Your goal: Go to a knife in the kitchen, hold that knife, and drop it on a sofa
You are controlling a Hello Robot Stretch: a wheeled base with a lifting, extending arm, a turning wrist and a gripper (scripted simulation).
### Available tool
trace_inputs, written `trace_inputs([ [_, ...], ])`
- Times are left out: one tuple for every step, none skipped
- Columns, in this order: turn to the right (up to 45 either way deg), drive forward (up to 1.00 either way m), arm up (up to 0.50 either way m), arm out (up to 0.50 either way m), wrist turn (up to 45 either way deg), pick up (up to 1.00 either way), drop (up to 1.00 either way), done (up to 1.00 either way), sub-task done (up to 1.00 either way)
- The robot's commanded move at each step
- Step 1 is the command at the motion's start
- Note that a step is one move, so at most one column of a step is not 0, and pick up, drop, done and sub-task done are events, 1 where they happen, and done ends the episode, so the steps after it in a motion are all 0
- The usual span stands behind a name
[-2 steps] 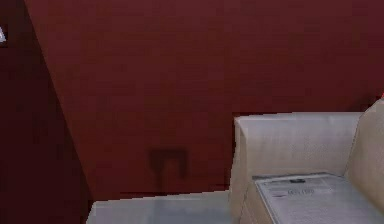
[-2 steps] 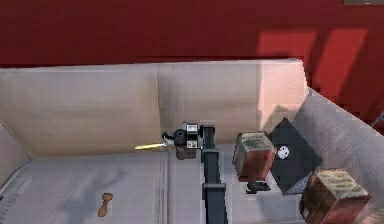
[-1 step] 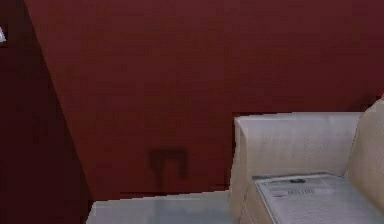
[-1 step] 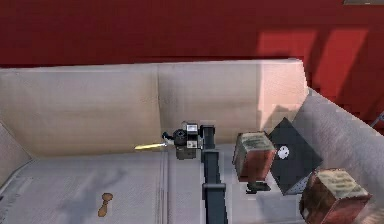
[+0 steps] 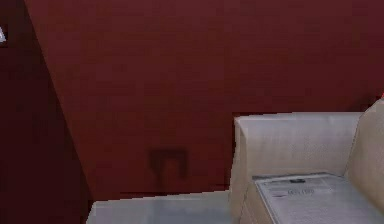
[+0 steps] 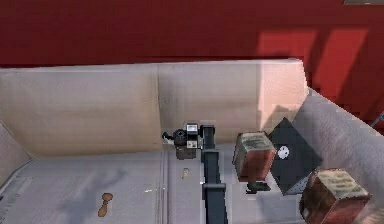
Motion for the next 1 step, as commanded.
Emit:
trace_inputs([
  [0.0, 0.00, 0.10, 0.00, 0.0, 0.00, 0.00, 0.00, 0.00],
])
